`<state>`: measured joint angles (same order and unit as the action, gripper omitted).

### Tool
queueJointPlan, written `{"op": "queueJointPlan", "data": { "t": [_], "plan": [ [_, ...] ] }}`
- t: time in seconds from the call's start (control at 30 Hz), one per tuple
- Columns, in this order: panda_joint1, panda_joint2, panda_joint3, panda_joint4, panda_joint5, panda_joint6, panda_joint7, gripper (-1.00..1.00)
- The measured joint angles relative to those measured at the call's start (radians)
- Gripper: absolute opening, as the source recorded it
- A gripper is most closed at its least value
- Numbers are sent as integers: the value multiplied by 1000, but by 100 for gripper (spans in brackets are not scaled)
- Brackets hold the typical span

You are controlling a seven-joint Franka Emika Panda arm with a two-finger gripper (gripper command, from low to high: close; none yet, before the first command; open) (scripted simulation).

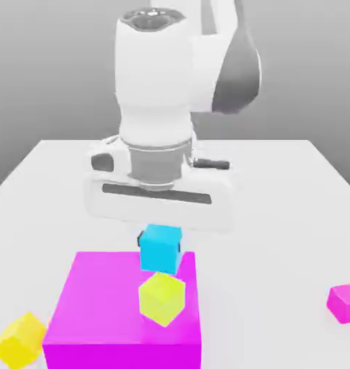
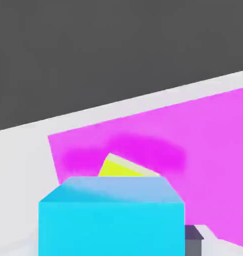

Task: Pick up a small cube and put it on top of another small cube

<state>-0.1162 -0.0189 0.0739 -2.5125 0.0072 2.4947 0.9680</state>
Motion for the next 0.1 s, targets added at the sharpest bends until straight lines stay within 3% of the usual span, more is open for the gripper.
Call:
{"op": "queueJointPlan", "data": {
  "t": [0.1],
  "plan": [
    [0, 0, 0, 0, 0, 0, 0, 100]
  ]
}}
